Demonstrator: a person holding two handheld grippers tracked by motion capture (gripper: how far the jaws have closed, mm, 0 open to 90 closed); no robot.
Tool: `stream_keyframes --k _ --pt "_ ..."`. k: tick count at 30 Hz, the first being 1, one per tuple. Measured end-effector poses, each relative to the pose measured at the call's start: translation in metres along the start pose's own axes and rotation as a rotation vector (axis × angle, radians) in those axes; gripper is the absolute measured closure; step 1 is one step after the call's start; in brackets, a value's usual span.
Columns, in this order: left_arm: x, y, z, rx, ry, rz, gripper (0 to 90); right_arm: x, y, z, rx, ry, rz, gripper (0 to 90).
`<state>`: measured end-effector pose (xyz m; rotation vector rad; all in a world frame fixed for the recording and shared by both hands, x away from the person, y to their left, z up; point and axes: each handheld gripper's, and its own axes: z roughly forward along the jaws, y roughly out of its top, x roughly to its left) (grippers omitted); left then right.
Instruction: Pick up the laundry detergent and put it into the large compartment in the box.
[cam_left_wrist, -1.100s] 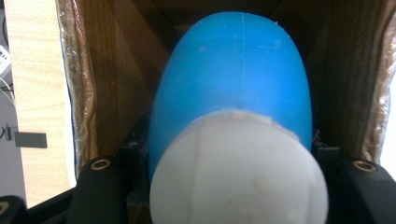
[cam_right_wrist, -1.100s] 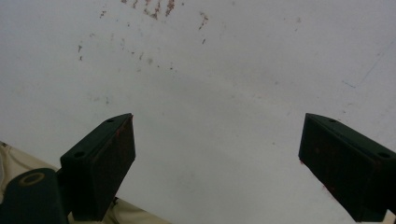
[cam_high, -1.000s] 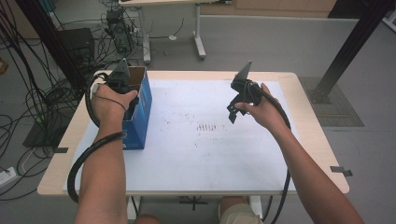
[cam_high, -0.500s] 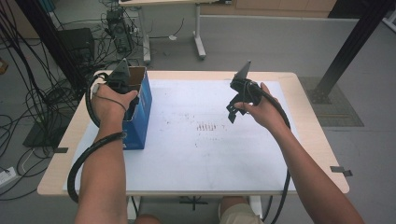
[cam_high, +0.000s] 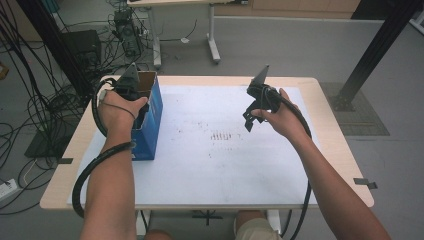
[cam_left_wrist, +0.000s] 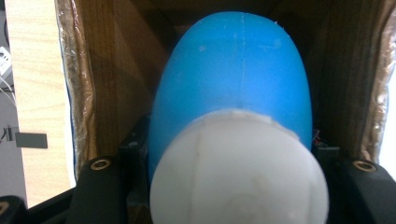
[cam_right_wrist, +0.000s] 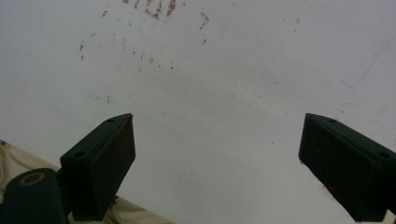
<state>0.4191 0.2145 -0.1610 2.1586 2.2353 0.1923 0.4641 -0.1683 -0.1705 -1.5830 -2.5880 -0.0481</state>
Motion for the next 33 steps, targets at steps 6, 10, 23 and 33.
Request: stream_keyframes --k 6,10,23,33 --pt "-0.0003 -0.0004 -0.0001 -0.001 0.002 0.002 37.3 -0.001 -0.0005 0.001 0.0 0.002 0.002 10.7" --pt "-0.0004 -0.0001 -0.0003 0.001 0.003 0.003 37.3 -0.0028 -0.0018 0.0004 -0.003 0.007 0.003 10.7" --pt "0.0029 -0.0023 -0.0004 -0.007 -0.01 -0.005 36.8 -0.004 -0.0037 0.0005 -0.008 0.011 0.0 10.7" --pt "0.0024 -0.0038 -0.0083 -0.014 -0.002 0.001 33.9 0.0004 -0.0043 -0.0015 -0.015 0.015 -0.008 10.7"
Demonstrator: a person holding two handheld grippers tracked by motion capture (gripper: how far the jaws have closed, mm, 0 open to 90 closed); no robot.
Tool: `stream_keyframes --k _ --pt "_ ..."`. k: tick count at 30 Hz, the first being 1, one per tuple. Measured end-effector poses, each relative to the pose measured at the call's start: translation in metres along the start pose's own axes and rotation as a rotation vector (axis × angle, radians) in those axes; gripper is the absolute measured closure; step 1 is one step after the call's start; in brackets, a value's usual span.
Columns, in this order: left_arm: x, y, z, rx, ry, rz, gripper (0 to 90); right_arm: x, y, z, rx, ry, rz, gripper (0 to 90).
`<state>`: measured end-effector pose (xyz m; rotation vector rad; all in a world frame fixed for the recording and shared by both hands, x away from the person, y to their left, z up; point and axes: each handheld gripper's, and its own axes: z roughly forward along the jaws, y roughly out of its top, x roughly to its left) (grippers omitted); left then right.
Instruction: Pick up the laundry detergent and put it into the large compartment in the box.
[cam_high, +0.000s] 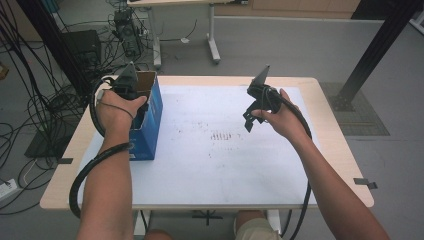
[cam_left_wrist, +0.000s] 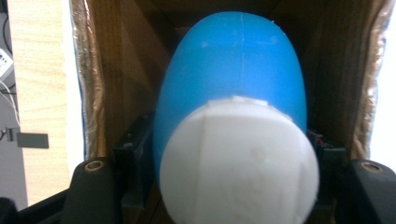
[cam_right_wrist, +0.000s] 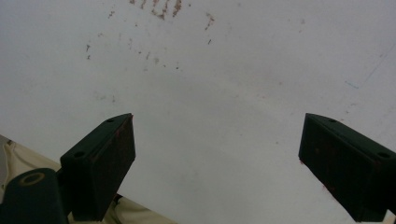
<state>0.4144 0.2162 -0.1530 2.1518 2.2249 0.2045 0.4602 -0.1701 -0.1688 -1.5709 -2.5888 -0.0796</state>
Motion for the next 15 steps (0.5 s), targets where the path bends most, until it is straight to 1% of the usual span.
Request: stream_keyframes --k 5,10,11,13,15 --pt "0.001 -0.002 -0.008 -0.01 -0.001 0.004 33.1 0.006 0.001 -0.002 -0.002 -0.002 -0.006 10.7" --pt "0.003 -0.005 -0.015 -0.02 -0.011 0.003 32.3 0.008 -0.001 -0.003 -0.006 -0.003 -0.007 10.7" --pt "0.004 -0.007 -0.017 -0.024 -0.019 0.001 31.9 0.008 -0.001 -0.003 -0.006 -0.004 -0.007 10.7" --pt "0.003 -0.008 -0.021 -0.027 -0.014 0.01 31.4 0.009 -0.002 -0.005 -0.01 -0.005 -0.009 10.7" --pt "0.003 -0.009 -0.025 -0.025 -0.019 0.015 30.9 0.009 -0.002 -0.006 -0.011 -0.005 -0.01 10.7"
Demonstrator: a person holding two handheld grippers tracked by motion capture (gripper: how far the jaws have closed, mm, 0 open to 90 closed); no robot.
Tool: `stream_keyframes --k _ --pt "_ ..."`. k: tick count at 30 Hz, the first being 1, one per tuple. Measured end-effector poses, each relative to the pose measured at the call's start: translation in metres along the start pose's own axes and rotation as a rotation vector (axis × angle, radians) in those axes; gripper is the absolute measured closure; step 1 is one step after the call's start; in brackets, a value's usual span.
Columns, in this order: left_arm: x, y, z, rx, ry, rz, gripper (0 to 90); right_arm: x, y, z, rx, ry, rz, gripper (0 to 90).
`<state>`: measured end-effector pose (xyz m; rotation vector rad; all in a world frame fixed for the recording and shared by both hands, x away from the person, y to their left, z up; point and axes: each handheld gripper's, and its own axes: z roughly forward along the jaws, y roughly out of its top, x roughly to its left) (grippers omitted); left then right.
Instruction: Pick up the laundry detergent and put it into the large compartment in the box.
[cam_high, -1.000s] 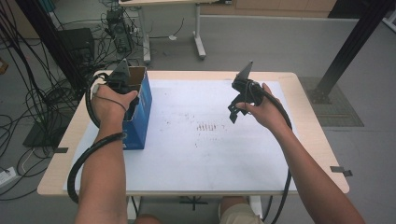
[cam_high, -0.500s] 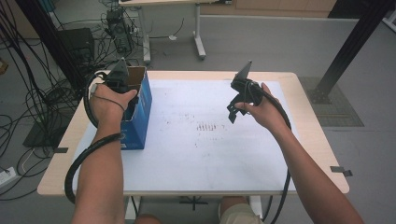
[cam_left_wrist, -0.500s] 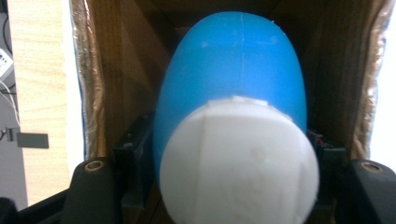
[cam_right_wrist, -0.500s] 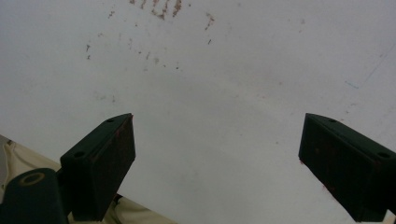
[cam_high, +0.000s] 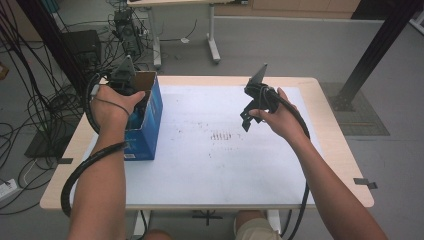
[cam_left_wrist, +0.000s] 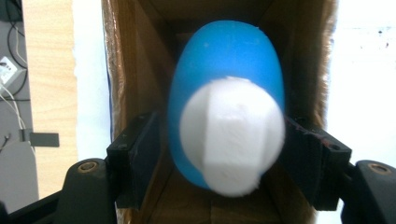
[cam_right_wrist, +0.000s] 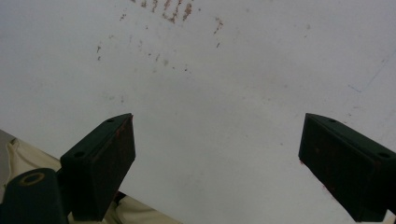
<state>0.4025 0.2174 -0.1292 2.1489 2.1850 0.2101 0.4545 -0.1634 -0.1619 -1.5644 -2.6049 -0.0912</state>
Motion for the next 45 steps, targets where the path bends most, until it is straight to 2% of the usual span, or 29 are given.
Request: stream_keyframes --k 2,10,14,17,22,32,41,42,45 --pt "-0.002 -0.002 -0.006 -0.008 0.015 0.011 30.6 0.0 -0.001 -0.001 -0.003 0.0 0.0 10.7" --pt "-0.001 -0.014 -0.035 -0.046 0.009 0.048 25.7 0.002 0.001 -0.003 0.0 -0.011 0.006 10.7" --pt "-0.003 -0.018 -0.045 -0.063 -0.006 0.083 22.0 0.001 0.004 -0.003 0.004 -0.014 0.012 10.7" --pt "-0.005 -0.02 -0.049 -0.07 -0.036 0.101 19.3 0.001 0.005 -0.003 0.007 -0.019 0.016 10.7" --pt "-0.011 -0.023 -0.055 -0.075 -0.082 0.153 15.5 0.002 0.006 -0.007 0.002 -0.02 0.017 10.7" --pt "-0.033 -0.036 -0.065 -0.112 -0.117 0.261 12.7 0.002 0.005 -0.009 0.007 -0.023 0.028 10.7" --pt "-0.056 -0.043 -0.064 -0.111 -0.14 0.362 12.2 0.001 0.006 -0.009 0.008 -0.029 0.031 10.7" --pt "-0.061 -0.043 -0.064 -0.108 -0.139 0.384 12.2 0.0 0.007 -0.009 0.008 -0.028 0.031 10.7" --pt "-0.067 -0.043 -0.063 -0.11 -0.141 0.408 12.0 -0.003 0.009 -0.009 0.012 -0.03 0.037 10.7"
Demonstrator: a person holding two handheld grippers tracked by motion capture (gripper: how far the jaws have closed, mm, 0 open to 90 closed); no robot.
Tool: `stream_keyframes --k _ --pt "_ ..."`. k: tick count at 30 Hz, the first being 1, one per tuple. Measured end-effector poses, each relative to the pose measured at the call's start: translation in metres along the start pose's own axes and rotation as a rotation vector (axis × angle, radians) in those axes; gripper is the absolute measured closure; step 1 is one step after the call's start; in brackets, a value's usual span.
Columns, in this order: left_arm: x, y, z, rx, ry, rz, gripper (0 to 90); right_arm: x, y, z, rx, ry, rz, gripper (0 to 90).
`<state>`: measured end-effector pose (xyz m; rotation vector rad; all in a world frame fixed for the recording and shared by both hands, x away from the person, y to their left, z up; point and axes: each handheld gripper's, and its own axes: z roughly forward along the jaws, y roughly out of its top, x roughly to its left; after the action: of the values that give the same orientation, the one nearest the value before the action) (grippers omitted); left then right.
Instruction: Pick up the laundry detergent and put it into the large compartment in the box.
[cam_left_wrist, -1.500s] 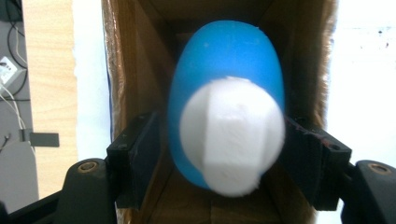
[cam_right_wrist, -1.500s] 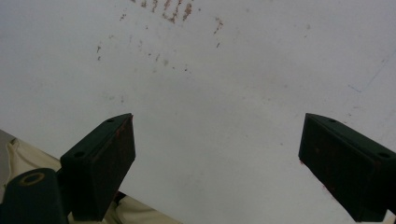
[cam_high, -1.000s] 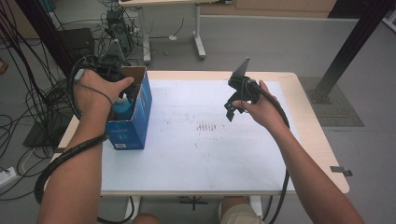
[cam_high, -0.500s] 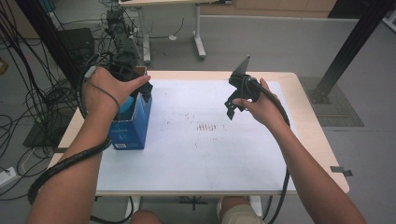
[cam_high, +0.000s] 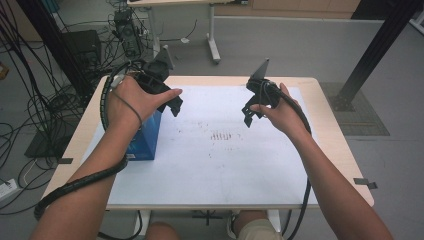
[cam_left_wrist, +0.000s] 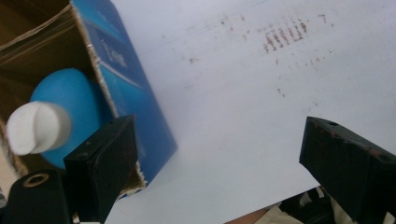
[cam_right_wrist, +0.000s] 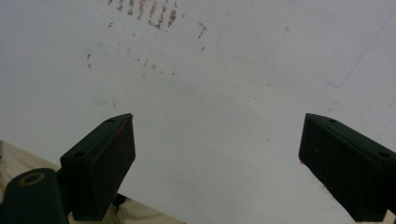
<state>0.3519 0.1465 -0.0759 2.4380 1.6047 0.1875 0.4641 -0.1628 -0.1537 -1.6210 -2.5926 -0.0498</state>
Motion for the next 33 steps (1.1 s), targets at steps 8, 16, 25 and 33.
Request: stream_keyframes --k 8,16,25,33 --pt "-0.011 0.002 0.005 -0.009 -0.023 0.038 11.9 -0.006 0.0 -0.001 -0.004 0.006 0.014 10.7" --pt "-0.016 0.003 0.007 -0.011 -0.039 0.051 12.0 -0.004 0.0 -0.003 -0.002 -0.001 0.014 10.7" --pt "-0.02 0.004 0.006 -0.024 -0.054 0.069 12.0 -0.002 0.0 -0.002 0.001 -0.005 0.015 10.7" --pt "-0.021 0.006 0.012 -0.021 -0.067 0.075 12.0 -0.004 0.001 -0.001 0.004 -0.003 0.017 10.7"
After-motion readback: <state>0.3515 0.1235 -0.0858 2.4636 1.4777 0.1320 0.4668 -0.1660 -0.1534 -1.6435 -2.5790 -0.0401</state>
